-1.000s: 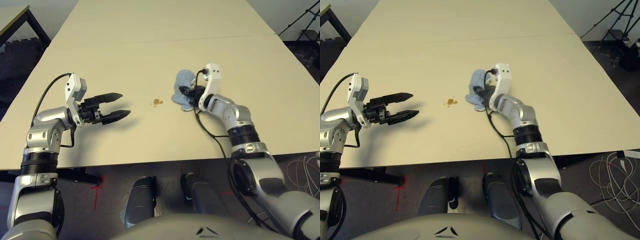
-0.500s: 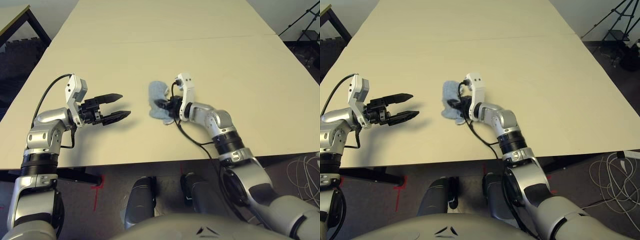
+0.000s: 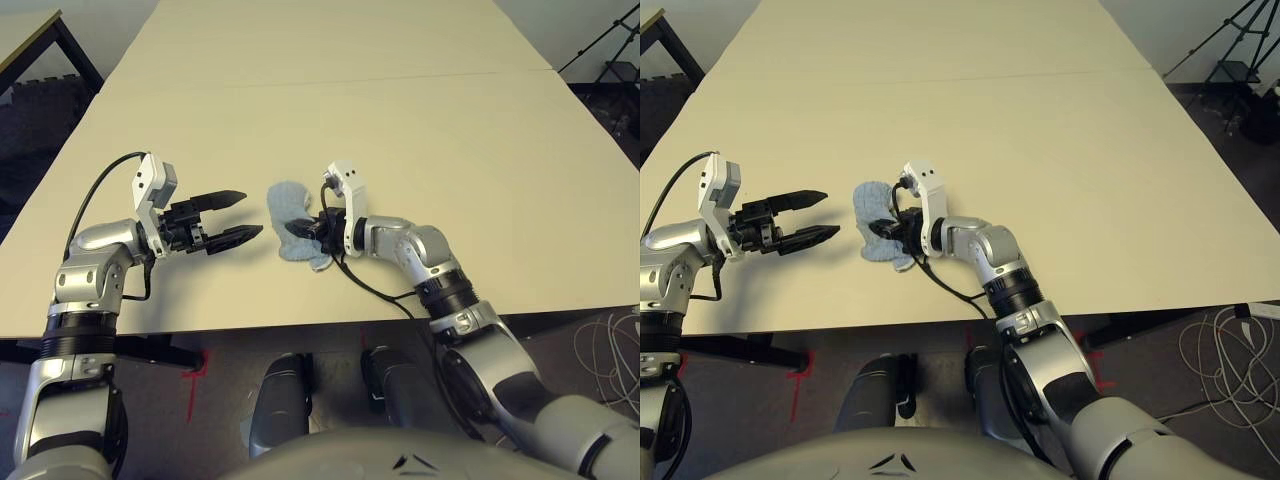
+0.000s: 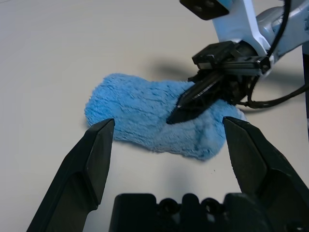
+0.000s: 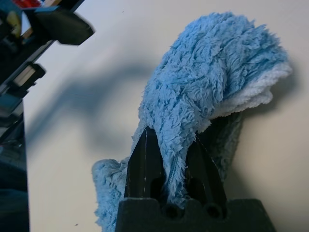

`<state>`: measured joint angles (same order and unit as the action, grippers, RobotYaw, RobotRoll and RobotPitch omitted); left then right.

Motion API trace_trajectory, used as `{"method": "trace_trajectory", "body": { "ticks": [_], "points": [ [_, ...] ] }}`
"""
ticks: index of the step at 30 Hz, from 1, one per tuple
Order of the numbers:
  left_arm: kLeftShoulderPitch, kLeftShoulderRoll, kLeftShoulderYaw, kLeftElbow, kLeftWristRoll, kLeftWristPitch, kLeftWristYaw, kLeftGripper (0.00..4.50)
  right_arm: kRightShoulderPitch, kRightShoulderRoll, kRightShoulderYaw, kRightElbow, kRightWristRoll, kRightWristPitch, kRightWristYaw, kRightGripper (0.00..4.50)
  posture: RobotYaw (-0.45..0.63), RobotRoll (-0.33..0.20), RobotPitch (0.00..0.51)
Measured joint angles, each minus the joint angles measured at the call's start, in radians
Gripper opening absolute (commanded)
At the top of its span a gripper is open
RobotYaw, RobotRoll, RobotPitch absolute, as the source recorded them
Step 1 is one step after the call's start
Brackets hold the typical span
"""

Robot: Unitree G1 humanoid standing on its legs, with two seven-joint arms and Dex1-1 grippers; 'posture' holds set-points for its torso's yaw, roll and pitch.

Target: Wipe the water off the table with a rag.

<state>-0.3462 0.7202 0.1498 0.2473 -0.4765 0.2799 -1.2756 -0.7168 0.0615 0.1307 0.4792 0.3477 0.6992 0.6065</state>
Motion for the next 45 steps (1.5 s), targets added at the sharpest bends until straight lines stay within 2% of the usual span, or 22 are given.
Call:
{"method": "trace_trajectory", "body": {
  "ticks": [6,21,31,38,45],
  "points": [
    [-0.001,0.0,0.0,0.0,0.0,0.0,0.0,4.5,-0.047,-0.052,-0.029,0.084,-0.022,-0.073,-0.004,0.16,-0.06,0.0,0.124],
    [-0.035,-0.004,-0.003,0.005,0.001,-0.004,-0.001,4.5,-0.15,-0.218,-0.033,0.274,-0.162,-0.301,-0.004,0.16,-0.08,0.0,0.121],
    [-0.038,-0.011,-0.007,0.01,0.005,-0.009,-0.001,4.5,-0.168,-0.333,-0.077,0.34,-0.193,-0.371,-0.003,0.16,-0.1,0.0,0.129],
    [-0.053,-0.022,-0.014,0.048,0.008,-0.021,-0.003,4.5,-0.167,-0.368,-0.184,0.274,-0.104,-0.254,0.057,0.16,-0.12,0.0,0.131],
    [-0.081,-0.035,-0.024,0.087,0.015,-0.045,-0.009,4.5,-0.182,-0.503,-0.304,0.099,0.05,-0.01,0.138,0.16,-0.13,0.0,0.127]
  ]
}}
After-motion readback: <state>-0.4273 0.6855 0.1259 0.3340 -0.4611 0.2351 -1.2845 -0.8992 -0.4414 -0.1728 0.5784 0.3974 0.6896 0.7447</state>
